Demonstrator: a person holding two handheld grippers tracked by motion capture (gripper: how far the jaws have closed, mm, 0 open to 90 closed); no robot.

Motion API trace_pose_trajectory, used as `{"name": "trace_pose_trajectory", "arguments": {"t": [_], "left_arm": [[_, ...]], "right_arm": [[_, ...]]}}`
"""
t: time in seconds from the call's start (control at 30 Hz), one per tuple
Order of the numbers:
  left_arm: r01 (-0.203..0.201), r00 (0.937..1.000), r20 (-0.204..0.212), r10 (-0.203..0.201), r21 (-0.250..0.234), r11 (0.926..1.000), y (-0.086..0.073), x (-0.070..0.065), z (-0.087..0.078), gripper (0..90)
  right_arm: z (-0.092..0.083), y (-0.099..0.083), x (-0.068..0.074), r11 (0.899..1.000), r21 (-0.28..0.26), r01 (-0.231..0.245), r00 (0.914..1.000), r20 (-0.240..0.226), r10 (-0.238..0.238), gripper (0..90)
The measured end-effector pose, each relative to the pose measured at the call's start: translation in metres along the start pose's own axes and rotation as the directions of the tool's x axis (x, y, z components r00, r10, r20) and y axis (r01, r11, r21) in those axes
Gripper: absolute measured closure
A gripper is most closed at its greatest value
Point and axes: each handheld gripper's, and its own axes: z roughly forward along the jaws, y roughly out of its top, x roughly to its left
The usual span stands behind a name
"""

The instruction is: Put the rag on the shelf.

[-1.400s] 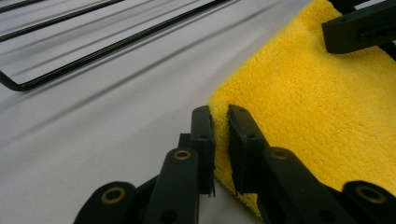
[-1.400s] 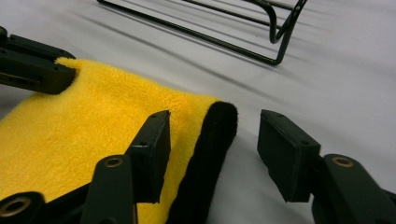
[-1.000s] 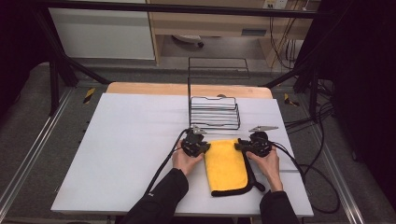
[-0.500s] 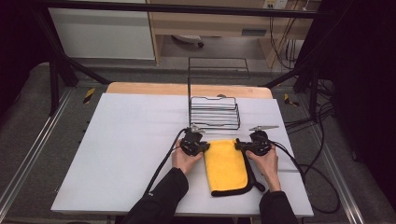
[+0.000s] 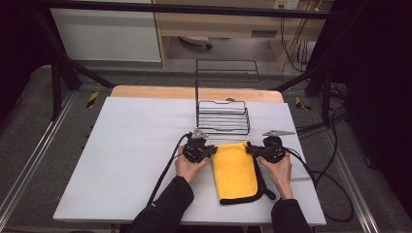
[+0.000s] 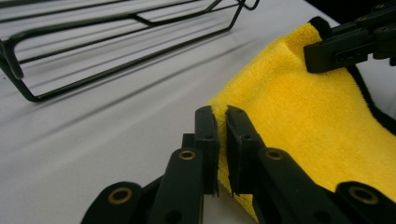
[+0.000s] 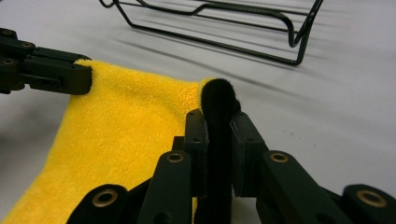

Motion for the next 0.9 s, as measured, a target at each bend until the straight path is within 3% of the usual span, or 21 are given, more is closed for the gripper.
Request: {"name": "trace_pose_trajectory", "arguments": {"t": [0.27,0.9], "left_arm": [[-0.023,0.9997,0.000,0.023,-0.037,0.9991,0.003,-0.005,-0.010,83.9],[-0.073,0.9971,0.014,0.075,-0.124,0.9896,0.022,-0.020,-0.035,83.9]], "right_arm": [[-0.013,0.003,0.009,0.998,-0.048,0.035,0.9994,0.009,-0.034,79.6],[-0.041,0.008,0.023,0.985,-0.166,0.046,0.9987,0.032,-0.041,79.9]]}}
